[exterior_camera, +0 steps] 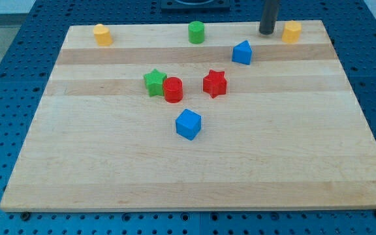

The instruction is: Nudge yellow hexagon

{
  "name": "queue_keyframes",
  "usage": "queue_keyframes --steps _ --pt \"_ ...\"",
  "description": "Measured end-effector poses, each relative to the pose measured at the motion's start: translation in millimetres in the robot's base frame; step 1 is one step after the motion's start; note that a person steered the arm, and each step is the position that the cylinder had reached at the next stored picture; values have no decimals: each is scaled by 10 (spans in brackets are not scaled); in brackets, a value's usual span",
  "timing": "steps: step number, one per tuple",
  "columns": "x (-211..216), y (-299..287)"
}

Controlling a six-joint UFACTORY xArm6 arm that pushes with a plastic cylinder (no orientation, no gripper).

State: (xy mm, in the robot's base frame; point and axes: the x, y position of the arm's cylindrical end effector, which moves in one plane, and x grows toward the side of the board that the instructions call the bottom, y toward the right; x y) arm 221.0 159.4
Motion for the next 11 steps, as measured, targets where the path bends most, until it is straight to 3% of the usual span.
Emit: queue_keyframes --steps 11 --pt "57 305"
